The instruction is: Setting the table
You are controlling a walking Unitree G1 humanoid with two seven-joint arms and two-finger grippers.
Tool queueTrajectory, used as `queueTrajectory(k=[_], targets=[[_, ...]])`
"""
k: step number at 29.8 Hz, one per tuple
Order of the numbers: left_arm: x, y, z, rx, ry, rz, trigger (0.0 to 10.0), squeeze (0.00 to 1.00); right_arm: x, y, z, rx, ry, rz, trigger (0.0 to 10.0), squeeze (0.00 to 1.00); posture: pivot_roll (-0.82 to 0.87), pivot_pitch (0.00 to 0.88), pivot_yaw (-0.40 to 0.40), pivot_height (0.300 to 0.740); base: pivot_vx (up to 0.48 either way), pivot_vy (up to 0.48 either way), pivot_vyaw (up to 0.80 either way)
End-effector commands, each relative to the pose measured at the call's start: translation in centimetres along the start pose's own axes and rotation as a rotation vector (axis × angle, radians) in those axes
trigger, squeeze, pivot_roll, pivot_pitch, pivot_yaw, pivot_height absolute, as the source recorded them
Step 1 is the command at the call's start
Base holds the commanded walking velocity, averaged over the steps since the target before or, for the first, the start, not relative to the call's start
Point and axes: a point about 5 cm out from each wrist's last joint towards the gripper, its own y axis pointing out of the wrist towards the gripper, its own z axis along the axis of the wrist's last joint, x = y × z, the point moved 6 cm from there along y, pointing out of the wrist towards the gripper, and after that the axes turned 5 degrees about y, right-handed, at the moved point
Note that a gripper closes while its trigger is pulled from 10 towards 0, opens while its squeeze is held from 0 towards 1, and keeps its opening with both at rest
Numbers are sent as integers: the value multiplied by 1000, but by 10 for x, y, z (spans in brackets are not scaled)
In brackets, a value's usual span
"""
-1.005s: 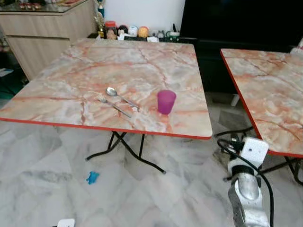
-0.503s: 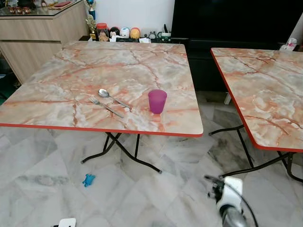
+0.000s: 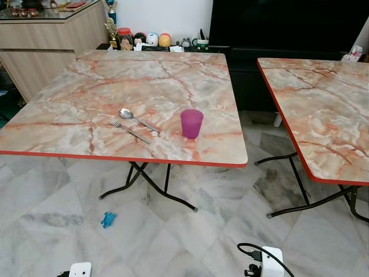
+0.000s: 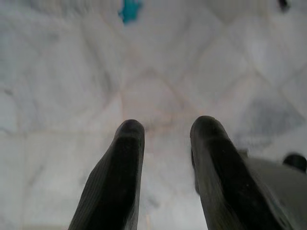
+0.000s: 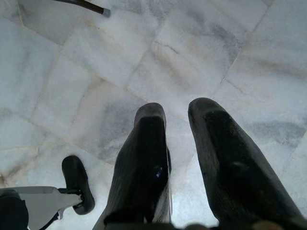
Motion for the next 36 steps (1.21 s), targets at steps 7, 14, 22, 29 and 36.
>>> queueTrajectory(k=[7,14,22,29,36], targets=[[12,-14,131,599,187,82,10000,0,1,0,1,9,5,-1,10000,0,67,0,-19,736,0,0,0],[7,-57,198,887,98,112,10000,0,4,-1,0,5,-11,-3,10000,0,80,0,-31,736,0,0,0],[26,-120,284,1248,218,172,10000,0,5,0,4,25,2,-9,10000,0,74,0,-32,736,0,0,0],[91,-119,312,1217,214,-168,10000,0,4,0,5,32,12,-10,10000,0,67,2,-31,736,0,0,0],[115,-104,305,1110,204,-318,10000,0,4,0,7,45,32,-12,10000,0,54,12,-20,736,0,0,0]])
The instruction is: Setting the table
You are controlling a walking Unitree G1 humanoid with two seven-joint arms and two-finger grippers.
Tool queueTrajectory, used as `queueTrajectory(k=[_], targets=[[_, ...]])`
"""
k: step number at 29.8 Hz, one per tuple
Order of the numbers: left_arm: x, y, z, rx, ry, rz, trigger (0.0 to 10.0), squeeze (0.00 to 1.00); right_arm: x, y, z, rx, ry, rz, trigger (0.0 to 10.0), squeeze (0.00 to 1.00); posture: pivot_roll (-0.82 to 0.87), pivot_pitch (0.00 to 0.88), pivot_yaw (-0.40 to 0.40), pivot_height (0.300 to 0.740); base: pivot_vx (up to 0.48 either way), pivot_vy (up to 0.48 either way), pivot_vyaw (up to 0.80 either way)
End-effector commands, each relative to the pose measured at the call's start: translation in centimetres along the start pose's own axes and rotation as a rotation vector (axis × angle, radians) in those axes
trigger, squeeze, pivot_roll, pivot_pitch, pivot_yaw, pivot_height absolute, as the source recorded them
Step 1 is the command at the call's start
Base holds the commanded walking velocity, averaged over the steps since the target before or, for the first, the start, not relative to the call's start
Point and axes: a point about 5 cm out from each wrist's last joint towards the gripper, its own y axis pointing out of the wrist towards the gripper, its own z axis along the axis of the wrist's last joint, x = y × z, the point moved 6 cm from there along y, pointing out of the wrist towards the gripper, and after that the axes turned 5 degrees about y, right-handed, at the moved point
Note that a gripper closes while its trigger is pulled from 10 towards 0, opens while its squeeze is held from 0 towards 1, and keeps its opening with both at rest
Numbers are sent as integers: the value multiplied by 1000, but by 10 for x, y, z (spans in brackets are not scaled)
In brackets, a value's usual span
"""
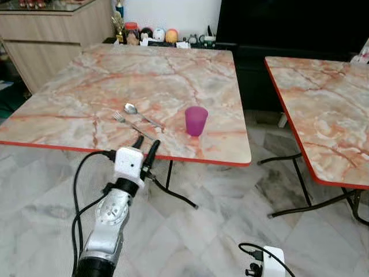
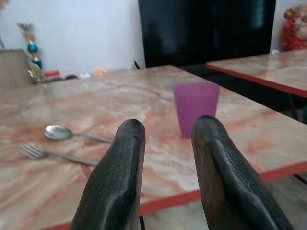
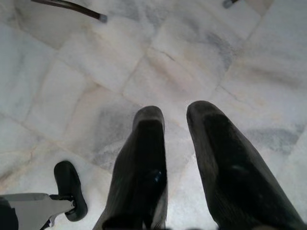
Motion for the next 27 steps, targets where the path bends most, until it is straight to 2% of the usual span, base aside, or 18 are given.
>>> queueTrajectory(k=[1,5,9,16,27], targets=[[0,-3,-7,-34,-4,-20,10000,0,2,0,2,13,17,-9,10000,0,54,12,-20,736,0,0,0],[-8,-8,-8,-51,-18,-22,10000,0,1,0,1,9,12,-5,10000,0,64,12,-23,736,0,0,0],[-11,-7,-5,-45,-36,-29,10000,0,-1,0,0,7,10,1,10000,0,65,6,-20,736,0,0,0],[-3,1,-2,-35,-69,-54,10000,0,-2,0,0,9,30,-1,10000,0,57,0,-12,736,264,0,-557],[-2,3,-2,-42,-83,-63,10000,0,-4,0,1,15,19,3,10000,0,60,0,-12,736,277,0,0]])
